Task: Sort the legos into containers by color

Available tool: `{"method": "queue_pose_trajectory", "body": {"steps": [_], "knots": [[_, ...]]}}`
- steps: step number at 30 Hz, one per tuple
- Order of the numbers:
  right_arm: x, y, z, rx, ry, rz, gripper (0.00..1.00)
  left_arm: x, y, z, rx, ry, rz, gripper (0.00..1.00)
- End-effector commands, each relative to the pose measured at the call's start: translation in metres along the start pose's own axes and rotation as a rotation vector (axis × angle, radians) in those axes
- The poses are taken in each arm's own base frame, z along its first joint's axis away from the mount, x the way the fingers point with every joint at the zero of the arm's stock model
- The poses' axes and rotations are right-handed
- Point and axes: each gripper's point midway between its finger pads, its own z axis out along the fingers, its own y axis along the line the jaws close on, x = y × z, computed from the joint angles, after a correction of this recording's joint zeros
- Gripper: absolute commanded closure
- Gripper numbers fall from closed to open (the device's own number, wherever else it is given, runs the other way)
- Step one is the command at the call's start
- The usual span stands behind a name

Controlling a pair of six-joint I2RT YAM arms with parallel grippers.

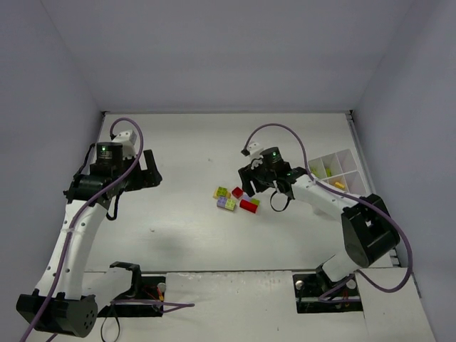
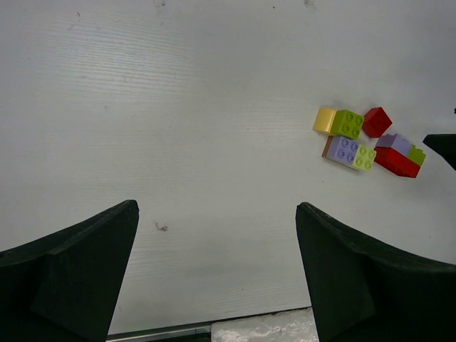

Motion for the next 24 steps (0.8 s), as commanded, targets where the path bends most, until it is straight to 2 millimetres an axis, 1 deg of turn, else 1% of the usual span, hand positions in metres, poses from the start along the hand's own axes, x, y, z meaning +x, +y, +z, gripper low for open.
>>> {"method": "queue_pose_trajectory", "body": {"steps": [1, 7, 8, 10, 11, 13, 15, 20, 22, 24], "knots": [[-0.036, 0.011, 0.008, -0.01, -0.091, -0.012, 0.39, -0.008, -0.001, -0.001, -0.002, -0.035, 0.013, 0.15], [-0.031, 0.029, 0.034, -0.041, -0.058, -0.034, 0.39, -0.006, 0.001, -0.001, -0.013, -0.026, 0.015, 0.15], [-0.028, 0.028, 0.04, -0.035, -0.046, -0.034, 0.39, -0.005, 0.001, -0.001, -0.013, -0.024, 0.015, 0.15], [-0.027, 0.031, 0.046, -0.036, -0.042, -0.035, 0.39, -0.004, 0.002, -0.001, -0.018, -0.019, 0.015, 0.15], [-0.022, 0.03, 0.051, -0.029, -0.025, -0.031, 0.39, -0.004, 0.003, -0.001, -0.019, -0.02, 0.016, 0.15], [-0.02, 0.029, 0.056, -0.018, -0.016, -0.032, 0.39, -0.002, 0.004, -0.002, -0.025, -0.017, 0.017, 0.15], [-0.011, 0.028, 0.064, -0.009, 0.008, -0.03, 0.4, -0.001, 0.006, -0.003, -0.035, -0.015, 0.02, 0.15], [-0.002, 0.023, 0.071, 0.011, 0.023, -0.028, 0.44, 0.001, 0.009, -0.005, -0.049, -0.017, 0.024, 0.15], [-0.001, 0.02, 0.073, 0.025, 0.024, -0.027, 0.47, 0.002, 0.009, -0.005, -0.049, -0.016, 0.026, 0.15], [-0.002, 0.019, 0.073, 0.032, 0.023, -0.028, 0.59, 0.001, 0.009, -0.005, -0.049, -0.017, 0.026, 0.15]]}}
